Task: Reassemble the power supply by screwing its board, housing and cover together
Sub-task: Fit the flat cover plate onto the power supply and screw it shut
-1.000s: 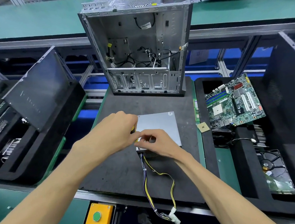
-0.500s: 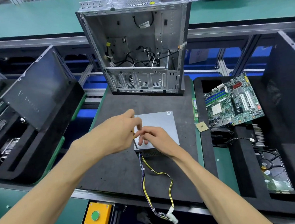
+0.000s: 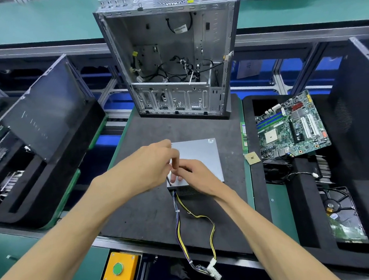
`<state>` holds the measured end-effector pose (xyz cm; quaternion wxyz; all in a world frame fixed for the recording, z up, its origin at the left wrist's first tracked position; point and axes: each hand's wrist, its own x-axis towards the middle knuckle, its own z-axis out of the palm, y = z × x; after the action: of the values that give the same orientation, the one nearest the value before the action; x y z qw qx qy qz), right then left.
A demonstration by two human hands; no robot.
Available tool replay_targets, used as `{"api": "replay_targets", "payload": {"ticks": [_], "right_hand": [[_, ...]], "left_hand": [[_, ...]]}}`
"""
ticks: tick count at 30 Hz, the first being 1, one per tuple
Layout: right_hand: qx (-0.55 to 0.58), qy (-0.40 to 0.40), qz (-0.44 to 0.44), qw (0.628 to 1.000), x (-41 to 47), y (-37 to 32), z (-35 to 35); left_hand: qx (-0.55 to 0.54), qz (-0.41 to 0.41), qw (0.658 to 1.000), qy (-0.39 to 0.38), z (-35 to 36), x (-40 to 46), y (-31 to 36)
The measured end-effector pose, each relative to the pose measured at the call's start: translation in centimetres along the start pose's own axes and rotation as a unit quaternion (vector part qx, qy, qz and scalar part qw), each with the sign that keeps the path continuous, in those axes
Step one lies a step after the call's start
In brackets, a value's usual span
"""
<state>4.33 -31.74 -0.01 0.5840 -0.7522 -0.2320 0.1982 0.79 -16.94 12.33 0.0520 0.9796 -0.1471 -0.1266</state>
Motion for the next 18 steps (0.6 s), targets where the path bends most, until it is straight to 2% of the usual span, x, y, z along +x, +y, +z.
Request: {"api": "replay_targets", "payload": {"ticks": [6,11,15,18], "right_hand": [[-0.015,-0.009,-0.003,1.0,0.1,0.7,0.2],[-0.02,-0.005,-0.003,1.0,0.0,0.6,0.1],[-0.024,-0.003,-0.009,1.0,-0.1,0.5,0.1],[-0.03,-0.004,-0.006,1.0,-0.1,0.4,0.2]], "left_hand": [[0.073,-0.141,0.987,0.039,0.6,0.0,-1.1],[-0.008,-0.103,0.993,0.057,0.2,-0.5,-1.2],[-0.019,-0.046,0.998,0.034,0.3,-0.5,-1.1],[-0.027,-0.048,0.997,0.051,0.8,-0.5,-1.0]]}}
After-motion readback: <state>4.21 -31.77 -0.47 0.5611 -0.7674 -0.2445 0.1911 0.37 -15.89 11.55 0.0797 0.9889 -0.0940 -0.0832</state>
